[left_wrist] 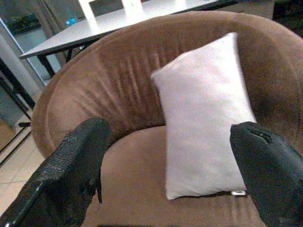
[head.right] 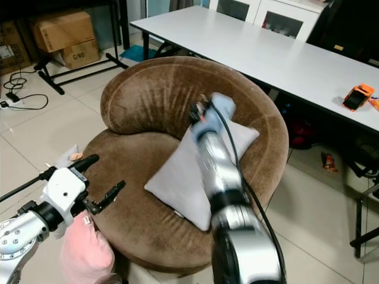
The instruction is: Move the pillow to the sofa from floor
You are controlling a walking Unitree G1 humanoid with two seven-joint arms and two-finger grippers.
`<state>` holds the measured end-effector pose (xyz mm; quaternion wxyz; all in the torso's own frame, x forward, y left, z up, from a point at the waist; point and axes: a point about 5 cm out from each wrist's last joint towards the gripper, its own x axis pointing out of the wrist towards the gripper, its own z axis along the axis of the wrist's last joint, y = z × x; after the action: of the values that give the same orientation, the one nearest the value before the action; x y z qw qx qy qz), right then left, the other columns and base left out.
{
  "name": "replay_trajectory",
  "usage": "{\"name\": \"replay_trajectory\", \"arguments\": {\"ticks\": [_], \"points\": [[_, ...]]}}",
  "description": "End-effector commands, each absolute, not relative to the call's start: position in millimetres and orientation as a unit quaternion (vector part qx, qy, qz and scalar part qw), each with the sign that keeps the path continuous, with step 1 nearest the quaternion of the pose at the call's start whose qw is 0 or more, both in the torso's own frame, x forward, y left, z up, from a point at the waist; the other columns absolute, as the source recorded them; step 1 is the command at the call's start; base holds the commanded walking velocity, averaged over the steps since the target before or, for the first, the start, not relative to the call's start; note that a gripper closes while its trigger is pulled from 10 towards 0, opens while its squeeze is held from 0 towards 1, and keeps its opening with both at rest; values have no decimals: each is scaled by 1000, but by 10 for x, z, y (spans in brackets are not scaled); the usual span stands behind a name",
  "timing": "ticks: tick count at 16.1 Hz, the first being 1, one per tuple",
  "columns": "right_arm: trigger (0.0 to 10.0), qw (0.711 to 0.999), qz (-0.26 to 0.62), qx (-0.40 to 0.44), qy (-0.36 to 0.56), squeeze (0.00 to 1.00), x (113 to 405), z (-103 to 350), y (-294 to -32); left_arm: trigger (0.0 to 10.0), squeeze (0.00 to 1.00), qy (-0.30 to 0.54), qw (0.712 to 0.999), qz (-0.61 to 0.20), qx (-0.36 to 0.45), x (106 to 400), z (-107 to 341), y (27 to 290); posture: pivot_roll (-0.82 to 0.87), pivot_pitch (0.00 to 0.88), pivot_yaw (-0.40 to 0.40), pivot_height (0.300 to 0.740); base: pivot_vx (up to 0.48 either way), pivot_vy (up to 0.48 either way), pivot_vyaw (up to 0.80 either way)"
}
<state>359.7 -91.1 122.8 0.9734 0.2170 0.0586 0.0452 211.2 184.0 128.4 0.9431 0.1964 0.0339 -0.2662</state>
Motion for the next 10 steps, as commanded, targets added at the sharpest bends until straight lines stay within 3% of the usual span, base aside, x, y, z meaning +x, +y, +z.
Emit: {"name": "replay_trajectory", "arguments": {"ticks": [1, 2, 5, 10], "points": [[10000, 983, 76, 168, 5, 0, 3480, 1368, -1029, 10000, 0, 20, 951, -261, 166, 2098, 1313, 1812, 100, 0, -75, 740, 0, 0, 0], [10000, 986, 116, 119, -11, 0, 3276, 1358, -1079, 10000, 0, 13, 959, -246, 137, 2078, 1324, 1810, 93, 0, -73, 740, 0, 0, 0], [10000, 990, 125, 59, 34, 0, 2837, 1107, -1301, 10000, 0, 28, 979, -165, 113, 2015, 1219, 1860, 63, 0, -70, 740, 0, 0, 0], [10000, 993, 67, 42, 93, 0, 2561, 1005, -1522, 10000, 0, 44, 983, -120, 135, 1984, 1095, 1808, 44, 0, -72, 740, 0, 0, 0]]}}
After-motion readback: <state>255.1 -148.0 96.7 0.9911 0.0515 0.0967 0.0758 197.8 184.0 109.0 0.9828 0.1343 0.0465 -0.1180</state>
